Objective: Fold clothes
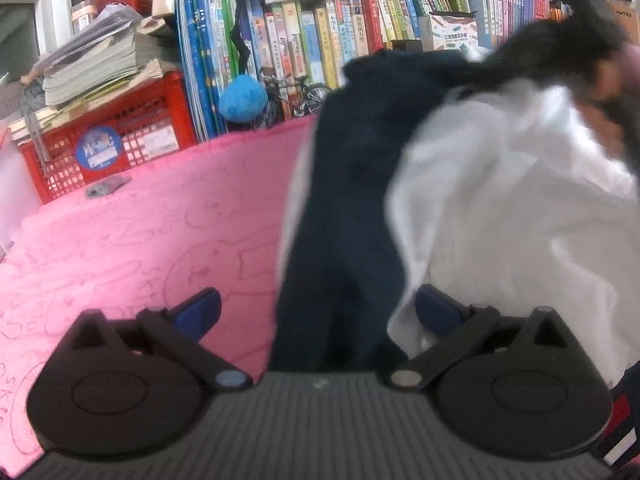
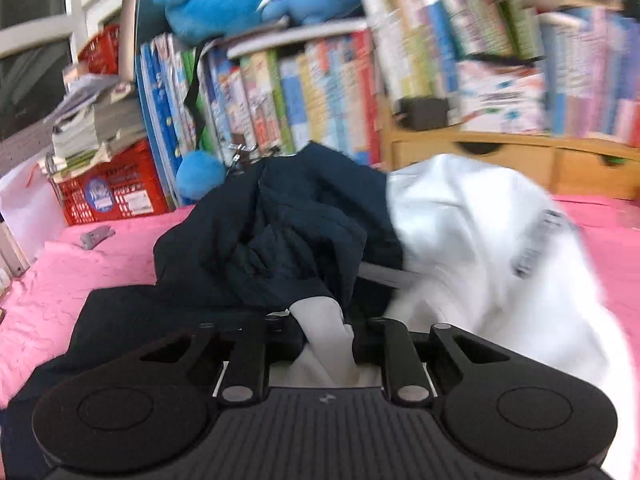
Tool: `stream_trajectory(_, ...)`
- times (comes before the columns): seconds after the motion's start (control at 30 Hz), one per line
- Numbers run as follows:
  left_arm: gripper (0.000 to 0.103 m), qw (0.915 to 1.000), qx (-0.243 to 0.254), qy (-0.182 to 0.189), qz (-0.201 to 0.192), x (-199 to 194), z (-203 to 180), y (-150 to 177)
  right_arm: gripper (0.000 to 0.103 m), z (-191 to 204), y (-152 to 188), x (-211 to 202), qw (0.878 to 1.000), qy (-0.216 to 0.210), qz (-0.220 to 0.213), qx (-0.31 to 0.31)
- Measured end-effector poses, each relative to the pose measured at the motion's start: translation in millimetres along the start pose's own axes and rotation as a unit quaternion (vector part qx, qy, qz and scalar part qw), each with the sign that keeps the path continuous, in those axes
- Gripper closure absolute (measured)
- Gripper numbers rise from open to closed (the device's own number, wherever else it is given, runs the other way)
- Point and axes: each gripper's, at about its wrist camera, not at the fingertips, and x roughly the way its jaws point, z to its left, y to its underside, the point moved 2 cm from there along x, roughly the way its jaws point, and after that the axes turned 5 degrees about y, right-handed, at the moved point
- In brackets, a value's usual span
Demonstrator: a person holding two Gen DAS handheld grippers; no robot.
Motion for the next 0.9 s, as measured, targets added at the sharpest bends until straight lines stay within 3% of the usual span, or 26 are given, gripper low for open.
stream_trajectory(0.07, 0.0, 0.9987, -0.035, 0.036, -0.011, -4, 12, 0, 0.085, -1, 19, -20, 1.0, -0.009, -0.006, -0.027)
stream_trajectory(0.1, 0.0, 0.9948, -0.076, 0.063, -0.026, -8, 23, -2, 0.085, 0, 29, -29, 0.999, -0.015, -0.007, -0.045)
stream_trajectory(0.17, 0.0, 0.9813, -0.146, 0.111, -0.059, -16, 45, -18, 0.085, 5, 49, -41, 0.996, -0.02, -0.005, -0.085)
stream_trajectory(0.23, 0.0, 0.9706, -0.18, 0.142, -0.072, -17, 61, -46, 0.085, 13, 67, -47, 0.992, -0.021, -0.001, -0.126)
stream_trajectory(0.37, 0.0, 0.9766, -0.122, 0.154, -0.087, 7, 42, -110, 0.084, 25, 91, -50, 0.986, -0.022, -0.008, -0.167)
stream_trajectory(0.53, 0.0, 0.9803, -0.088, 0.171, -0.046, 70, -7, -154, 0.083, 34, 101, -60, 0.98, -0.022, -0.023, -0.197)
stream_trajectory(0.57, 0.003, 0.9806, -0.089, 0.171, -0.032, 82, -15, -159, 0.082, 35, 102, -61, 0.979, -0.022, -0.024, -0.2)
stream_trajectory(0.63, 0.024, 0.9782, -0.113, 0.174, -0.01, 102, -25, -167, 0.082, 35, 103, -62, 0.979, -0.022, -0.026, -0.2)
stream_trajectory(0.67, 0.037, 0.9737, -0.14, 0.18, 0.002, 112, -24, -170, 0.082, 35, 102, -62, 0.979, -0.023, -0.026, -0.199)
stream_trajectory(0.73, 0.039, 0.9591, -0.195, 0.204, 0.023, 130, -22, -178, 0.082, 33, 103, -63, 0.98, -0.025, -0.026, -0.196)
stream_trajectory(0.83, 0.039, 0.9251, -0.269, 0.261, 0.061, 158, -20, -186, 0.082, 32, 103, -64, 0.981, -0.027, -0.026, -0.193)
stream_trajectory(0.87, 0.038, 0.9182, -0.283, 0.267, 0.076, 169, -23, -188, 0.082, 31, 103, -64, 0.981, -0.028, -0.025, -0.192)
stream_trajectory(0.9, 0.05, 0.9174, -0.29, 0.258, 0.088, 176, -25, -189, 0.082, 30, 103, -64, 0.981, -0.029, -0.025, -0.19)
